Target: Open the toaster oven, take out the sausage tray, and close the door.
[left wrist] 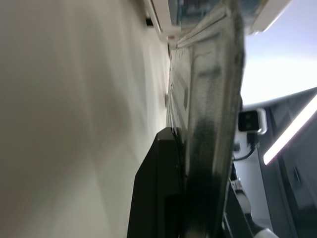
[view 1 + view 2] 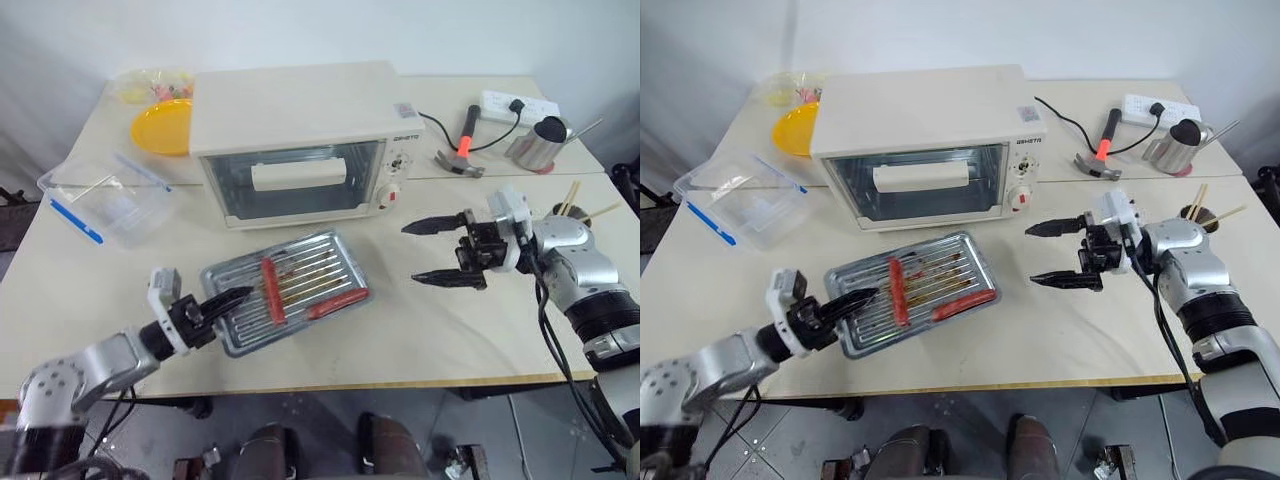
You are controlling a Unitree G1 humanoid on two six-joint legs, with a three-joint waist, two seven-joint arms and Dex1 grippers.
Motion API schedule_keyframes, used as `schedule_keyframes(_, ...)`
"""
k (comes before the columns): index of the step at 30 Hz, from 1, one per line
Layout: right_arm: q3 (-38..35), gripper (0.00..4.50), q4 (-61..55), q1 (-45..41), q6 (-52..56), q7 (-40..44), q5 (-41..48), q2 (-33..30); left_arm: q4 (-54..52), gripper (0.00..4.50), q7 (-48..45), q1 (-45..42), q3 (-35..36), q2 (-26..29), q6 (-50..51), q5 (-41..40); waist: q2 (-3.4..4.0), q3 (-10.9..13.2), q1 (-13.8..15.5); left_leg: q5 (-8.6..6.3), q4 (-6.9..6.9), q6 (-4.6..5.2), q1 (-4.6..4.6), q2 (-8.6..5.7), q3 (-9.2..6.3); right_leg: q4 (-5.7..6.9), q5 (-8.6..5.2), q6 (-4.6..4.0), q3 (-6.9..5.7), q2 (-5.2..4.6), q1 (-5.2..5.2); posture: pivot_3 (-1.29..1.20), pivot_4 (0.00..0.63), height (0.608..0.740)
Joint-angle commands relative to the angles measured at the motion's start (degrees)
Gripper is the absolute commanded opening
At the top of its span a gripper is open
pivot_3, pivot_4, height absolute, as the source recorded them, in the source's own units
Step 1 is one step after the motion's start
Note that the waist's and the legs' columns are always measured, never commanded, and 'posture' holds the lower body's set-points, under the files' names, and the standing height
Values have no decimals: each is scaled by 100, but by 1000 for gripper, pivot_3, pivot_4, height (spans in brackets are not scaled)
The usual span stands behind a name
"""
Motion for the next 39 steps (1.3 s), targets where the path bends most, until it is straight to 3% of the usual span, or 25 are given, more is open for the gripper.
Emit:
schedule_keyframes(1,-237,4482,-187,15,-22,365,143,-163,716,0,-510,-802,-327,-136,437,646,0,0,10,0,0,0,1,-1,4,2,5,9,0,0,-1,0,150,740)
schedule_keyframes(8,-534,4482,-282,268,-160,365,-47,-178,1988,0,-1548,-1955,-643,-412,1056,2278,-1,1,118,7,-4,-4,-2,1,39,2,9,18,1,2,-22,0,150,740)
schedule_keyframes(11,-705,4500,-337,371,-157,365,-145,-185,2142,625,-2048,-2191,-844,-403,1327,2959,-2,1,128,22,-2,0,-3,-2,56,1,11,22,8,1,-20,0,150,740)
schedule_keyframes(16,-944,4500,-401,464,-107,365,-280,-150,2194,2179,-2672,-2405,-765,-322,1402,3804,-2,1,117,22,-7,-2,-1,1,54,5,12,24,16,0,-30,0,150,740)
schedule_keyframes(23,-1021,4500,-229,324,-38,365,-488,-74,2025,4388,-3801,-2688,-853,745,1548,4814,-8,4,36,21,-14,-6,-3,8,62,14,12,23,19,1,-48,0,150,740)
schedule_keyframes(25,-1010,4500,-189,277,-31,365,-517,-54,1877,4471,-4114,-2671,-962,969,1387,5122,-8,4,18,22,-24,-7,-1,7,65,14,11,23,19,0,-51,0,150,740)
schedule_keyframes(29,-922,4500,-51,149,-94,365,-659,-8,1000,4471,-5116,-2193,-1201,1685,-97,6112,-11,6,-38,20,-28,-8,-3,7,67,11,11,23,18,-1,-54,0,150,740)
schedule_keyframes(34,-732,4500,128,120,-484,365,-927,18,271,4471,-5849,-1050,-420,1736,-3154,7161,-10,7,-50,18,-39,-12,-8,12,74,9,11,21,14,-9,-69,0,150,740)
schedule_keyframes(39,-472,4500,391,211,-1205,365,-1306,4,61,4471,-6911,110,-104,1968,-4861,7749,-9,7,-57,15,-40,-8,-10,11,91,10,11,21,8,-19,-80,0,150,740)
